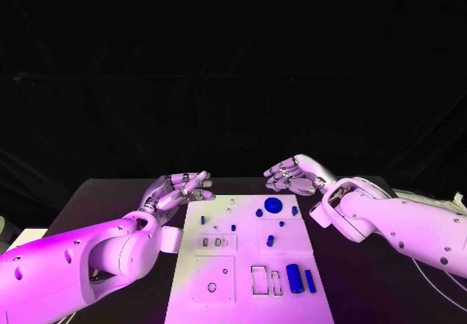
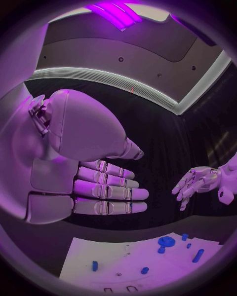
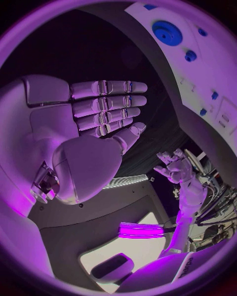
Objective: Assemble the parts on the task board
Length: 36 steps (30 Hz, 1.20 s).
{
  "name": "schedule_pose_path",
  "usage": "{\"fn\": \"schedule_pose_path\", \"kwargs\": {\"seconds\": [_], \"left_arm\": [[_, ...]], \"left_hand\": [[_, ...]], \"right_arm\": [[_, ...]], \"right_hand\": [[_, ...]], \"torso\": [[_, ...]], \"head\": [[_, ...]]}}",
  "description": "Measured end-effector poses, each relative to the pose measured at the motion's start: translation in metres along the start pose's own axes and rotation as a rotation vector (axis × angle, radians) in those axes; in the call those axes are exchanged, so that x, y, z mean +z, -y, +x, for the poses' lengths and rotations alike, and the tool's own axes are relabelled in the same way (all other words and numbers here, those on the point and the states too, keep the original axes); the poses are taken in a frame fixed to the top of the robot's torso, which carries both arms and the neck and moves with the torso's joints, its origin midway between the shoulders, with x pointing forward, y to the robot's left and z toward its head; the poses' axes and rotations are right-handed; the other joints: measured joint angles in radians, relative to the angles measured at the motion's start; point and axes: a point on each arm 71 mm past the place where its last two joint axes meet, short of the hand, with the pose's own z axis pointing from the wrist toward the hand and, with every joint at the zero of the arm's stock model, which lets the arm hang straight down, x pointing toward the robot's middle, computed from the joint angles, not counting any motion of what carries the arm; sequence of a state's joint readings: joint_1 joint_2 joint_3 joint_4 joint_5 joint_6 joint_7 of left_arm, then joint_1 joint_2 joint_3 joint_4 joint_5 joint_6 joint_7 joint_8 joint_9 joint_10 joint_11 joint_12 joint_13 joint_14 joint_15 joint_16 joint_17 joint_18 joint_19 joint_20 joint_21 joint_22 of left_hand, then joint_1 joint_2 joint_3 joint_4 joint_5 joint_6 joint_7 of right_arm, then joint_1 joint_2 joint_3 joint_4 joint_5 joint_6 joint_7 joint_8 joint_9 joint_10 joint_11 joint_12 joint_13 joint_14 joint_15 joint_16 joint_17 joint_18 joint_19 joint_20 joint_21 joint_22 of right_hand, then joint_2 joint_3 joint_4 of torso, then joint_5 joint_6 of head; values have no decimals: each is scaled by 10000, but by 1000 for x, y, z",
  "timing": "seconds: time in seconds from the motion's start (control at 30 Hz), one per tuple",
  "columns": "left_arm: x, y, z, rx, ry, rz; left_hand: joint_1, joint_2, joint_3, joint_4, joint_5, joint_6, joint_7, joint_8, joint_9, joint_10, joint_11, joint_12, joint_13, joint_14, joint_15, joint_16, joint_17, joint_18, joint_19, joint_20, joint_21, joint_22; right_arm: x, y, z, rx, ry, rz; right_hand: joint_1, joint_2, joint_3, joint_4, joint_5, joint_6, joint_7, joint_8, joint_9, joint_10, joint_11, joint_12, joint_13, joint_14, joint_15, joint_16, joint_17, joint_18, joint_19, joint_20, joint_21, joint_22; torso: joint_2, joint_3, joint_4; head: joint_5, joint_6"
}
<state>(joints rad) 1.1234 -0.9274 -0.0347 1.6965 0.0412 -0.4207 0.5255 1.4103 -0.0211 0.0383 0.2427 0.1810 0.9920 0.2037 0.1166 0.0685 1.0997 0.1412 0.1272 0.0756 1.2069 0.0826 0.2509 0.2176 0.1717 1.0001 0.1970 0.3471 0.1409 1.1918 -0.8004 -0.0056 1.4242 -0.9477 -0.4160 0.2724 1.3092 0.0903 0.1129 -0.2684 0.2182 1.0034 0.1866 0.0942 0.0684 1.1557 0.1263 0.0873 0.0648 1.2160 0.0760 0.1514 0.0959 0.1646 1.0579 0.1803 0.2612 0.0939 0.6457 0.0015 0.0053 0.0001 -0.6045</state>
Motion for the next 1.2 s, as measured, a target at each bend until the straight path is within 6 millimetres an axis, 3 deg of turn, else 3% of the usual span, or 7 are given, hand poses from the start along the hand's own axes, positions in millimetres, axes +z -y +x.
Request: {"fn": "schedule_pose_path", "kwargs": {"seconds": [0.2,0.27,0.33,0.57,0.77,1.0,1.2], "left_arm": [[-11,9,12,-402,-565,-168],[-13,12,14,-518,-675,-218],[-15,16,17,-625,-785,-247],[-19,26,24,-858,-1061,-331],[-20,31,27,-952,-1197,-349],[-21,34,28,-987,-1251,-377],[-22,36,27,-985,-1255,-386]], "left_hand": [[0,0,0,0,0,52,-20,-16,0,66,-21,-32,0,33,-3,40,124,0,24,-25,15,0],[0,0,-16,-15,0,52,-20,-17,0,66,-21,-33,8,49,-19,40,142,-1,44,-45,15,0],[0,0,-83,1,0,52,-20,-92,0,67,-22,-107,8,139,-40,99,222,-1,113,-45,54,1],[0,0,-90,-6,0,89,-57,-133,1,67,-22,-170,7,141,-41,99,333,-1,149,-80,79,1],[0,0,-137,0,0,89,-56,-170,1,67,-22,-208,6,141,-40,99,365,-1,149,-80,79,1],[0,0,-137,0,0,88,-56,-170,-8,67,-22,-262,5,141,-40,99,389,-2,148,-80,79,2],[0,0,-136,0,0,88,-56,-170,-8,67,-21,-264,5,141,-40,99,393,-2,148,-79,79,2]], "right_arm": [[4,-8,-2,-2622,-847,-94],[5,-11,-1,-3338,-1099,-88],[6,-14,1,-4093,-1341,-73],[8,-19,6,-5800,-1842,34],[11,-22,10,-6499,-2043,31],[14,-23,13,-6986,-2225,149],[16,-23,14,-7282,-2272,232]], "right_hand": [[-125,-251,48,-48,0,512,-264,0,16,767,-297,-8,30,1272,-412,395,391,131,1096,-450,694,277],[-399,-618,48,-48,91,1037,-538,-79,39,1461,-638,-124,57,2304,-873,1117,1019,134,2253,-920,1585,680],[-503,-737,48,-48,103,1138,-641,-145,39,1607,-755,-187,57,2458,-997,1625,1431,134,2583,-1065,1935,857],[-693,-928,194,157,103,1200,-703,-233,31,1553,-844,-202,44,2490,-1030,3413,2737,134,2963,-1213,2747,1320],[-788,-1023,401,364,103,1198,-704,-264,24,1025,-732,-217,8,2490,-1029,4697,3645,133,3122,-1228,3694,1982],[-804,-1190,800,700,103,1112,-690,-264,25,786,-726,-217,9,2490,-1029,7614,6409,-108,3249,-1173,6564,5132],[-731,-1263,1036,935,103,1078,-657,-264,25,722,-682,-217,9,2489,-1029,8722,7485,-260,3248,-1174,7774,6529]], "torso": [[404,32,84],[545,42,122],[678,55,151],[1021,106,204],[1230,145,244],[1362,168,294],[1463,174,343]], "head": [[-141,171],[-186,220],[-220,251],[-252,317],[-244,371],[-269,401],[-308,445]]}}
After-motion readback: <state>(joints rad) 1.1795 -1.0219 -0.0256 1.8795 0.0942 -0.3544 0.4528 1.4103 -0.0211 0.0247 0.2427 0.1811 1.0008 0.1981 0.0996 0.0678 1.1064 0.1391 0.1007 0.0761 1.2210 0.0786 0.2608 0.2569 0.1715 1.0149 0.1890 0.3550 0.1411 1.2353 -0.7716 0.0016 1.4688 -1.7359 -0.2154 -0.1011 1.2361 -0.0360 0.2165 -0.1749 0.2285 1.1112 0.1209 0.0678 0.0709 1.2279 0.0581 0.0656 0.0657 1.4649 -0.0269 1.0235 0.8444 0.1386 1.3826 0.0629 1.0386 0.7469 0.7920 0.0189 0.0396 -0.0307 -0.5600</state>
